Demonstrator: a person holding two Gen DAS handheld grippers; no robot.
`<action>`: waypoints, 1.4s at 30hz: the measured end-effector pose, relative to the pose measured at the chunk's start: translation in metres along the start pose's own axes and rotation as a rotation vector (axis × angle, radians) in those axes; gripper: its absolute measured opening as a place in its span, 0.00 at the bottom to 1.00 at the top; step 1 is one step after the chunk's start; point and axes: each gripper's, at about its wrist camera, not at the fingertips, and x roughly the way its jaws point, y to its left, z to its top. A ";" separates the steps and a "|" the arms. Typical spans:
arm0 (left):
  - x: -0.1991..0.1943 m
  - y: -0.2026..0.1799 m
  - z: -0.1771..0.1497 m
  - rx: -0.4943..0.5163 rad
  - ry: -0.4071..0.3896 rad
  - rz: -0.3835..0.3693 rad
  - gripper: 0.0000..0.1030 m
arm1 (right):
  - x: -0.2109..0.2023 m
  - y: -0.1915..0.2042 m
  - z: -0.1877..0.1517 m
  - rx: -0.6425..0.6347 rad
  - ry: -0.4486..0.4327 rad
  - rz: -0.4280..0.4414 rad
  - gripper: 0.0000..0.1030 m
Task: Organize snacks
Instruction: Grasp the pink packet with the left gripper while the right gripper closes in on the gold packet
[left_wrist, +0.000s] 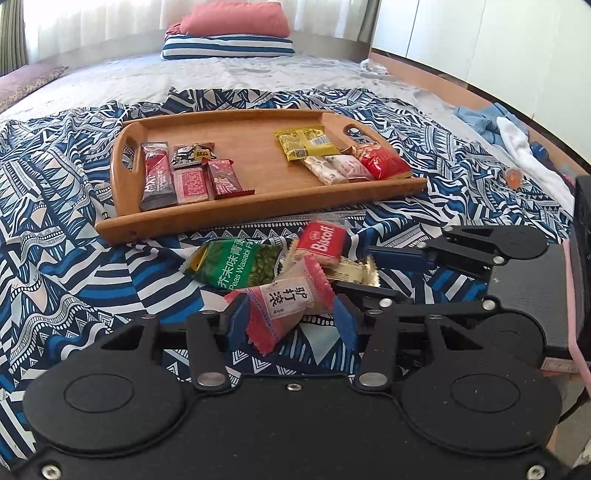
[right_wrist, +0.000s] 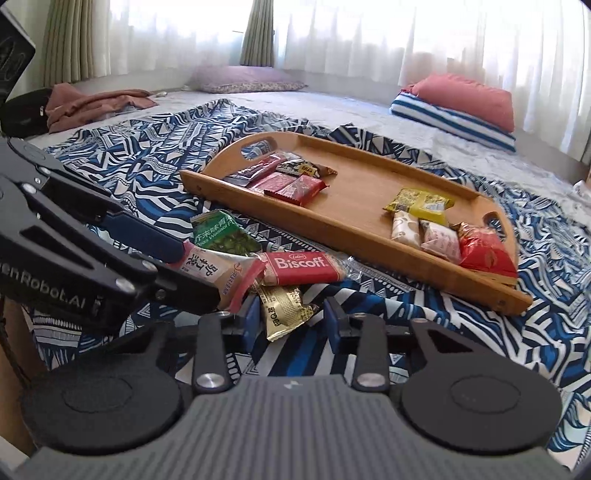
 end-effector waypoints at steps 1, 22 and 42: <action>-0.001 0.001 0.000 -0.004 0.000 0.001 0.46 | -0.002 0.000 -0.001 0.001 0.001 -0.009 0.39; 0.016 -0.017 0.000 0.054 -0.016 0.030 0.66 | -0.063 -0.030 -0.038 0.169 0.034 -0.146 0.46; 0.001 -0.022 -0.004 0.099 -0.054 0.057 0.60 | -0.049 -0.023 -0.032 0.139 0.031 -0.144 0.58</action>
